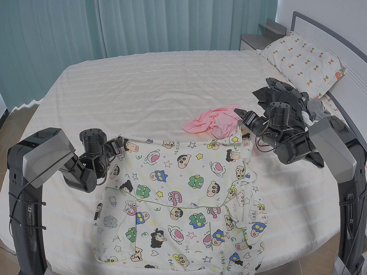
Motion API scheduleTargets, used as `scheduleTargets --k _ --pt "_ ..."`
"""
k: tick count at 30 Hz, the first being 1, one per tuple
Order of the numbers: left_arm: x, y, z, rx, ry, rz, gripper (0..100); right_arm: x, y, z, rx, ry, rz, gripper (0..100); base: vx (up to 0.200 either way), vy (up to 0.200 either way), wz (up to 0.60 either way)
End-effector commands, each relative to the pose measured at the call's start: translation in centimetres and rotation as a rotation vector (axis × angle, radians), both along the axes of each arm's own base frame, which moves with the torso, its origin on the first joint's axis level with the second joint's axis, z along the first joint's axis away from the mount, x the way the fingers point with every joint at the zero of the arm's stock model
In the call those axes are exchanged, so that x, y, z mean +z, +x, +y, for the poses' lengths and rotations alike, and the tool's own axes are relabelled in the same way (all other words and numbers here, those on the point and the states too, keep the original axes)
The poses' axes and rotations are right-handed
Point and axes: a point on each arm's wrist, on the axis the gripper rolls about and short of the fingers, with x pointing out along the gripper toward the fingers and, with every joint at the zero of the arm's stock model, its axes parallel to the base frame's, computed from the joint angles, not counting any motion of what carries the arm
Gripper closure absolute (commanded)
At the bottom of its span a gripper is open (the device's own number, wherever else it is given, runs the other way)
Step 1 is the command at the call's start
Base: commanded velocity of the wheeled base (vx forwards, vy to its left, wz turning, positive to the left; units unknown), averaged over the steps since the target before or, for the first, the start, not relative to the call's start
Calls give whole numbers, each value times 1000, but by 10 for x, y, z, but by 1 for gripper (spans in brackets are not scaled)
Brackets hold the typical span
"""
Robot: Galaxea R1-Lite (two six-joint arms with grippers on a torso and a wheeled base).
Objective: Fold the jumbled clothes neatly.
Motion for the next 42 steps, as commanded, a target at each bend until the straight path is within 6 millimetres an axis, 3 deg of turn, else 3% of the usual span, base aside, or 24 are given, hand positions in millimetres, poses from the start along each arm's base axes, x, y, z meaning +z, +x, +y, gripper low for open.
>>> scheduleTargets --k 1,9,17,22,27,33,41,42 --pt "6 6 21 50 -3 -27 0 19 -1 -4 -16 96 75 0 0 0 0" --pt "0 13 48 107 -5 -25 0 36 3 -12 -40 195 83 0 0 0 0" --pt "-3 5 51 118 -26 -5 0 55 -4 -11 24 326 238 0 0 0 0" --pt "12 -15 51 65 -99 0 0 70 4 -24 -50 470 334 0 0 0 0" --pt "32 -55 51 -74 -251 34 0 74 -14 -37 -14 455 469 0 0 0 0" --pt "41 -91 55 -164 -374 78 0 41 -33 -39 84 111 493 0 0 0 0" --pt "44 -128 59 -252 -476 144 0 42 -62 -46 154 -38 437 0 0 0 0" --pt "43 -144 58 -275 -492 174 0 36 -78 -55 184 -99 456 0 0 0 0"
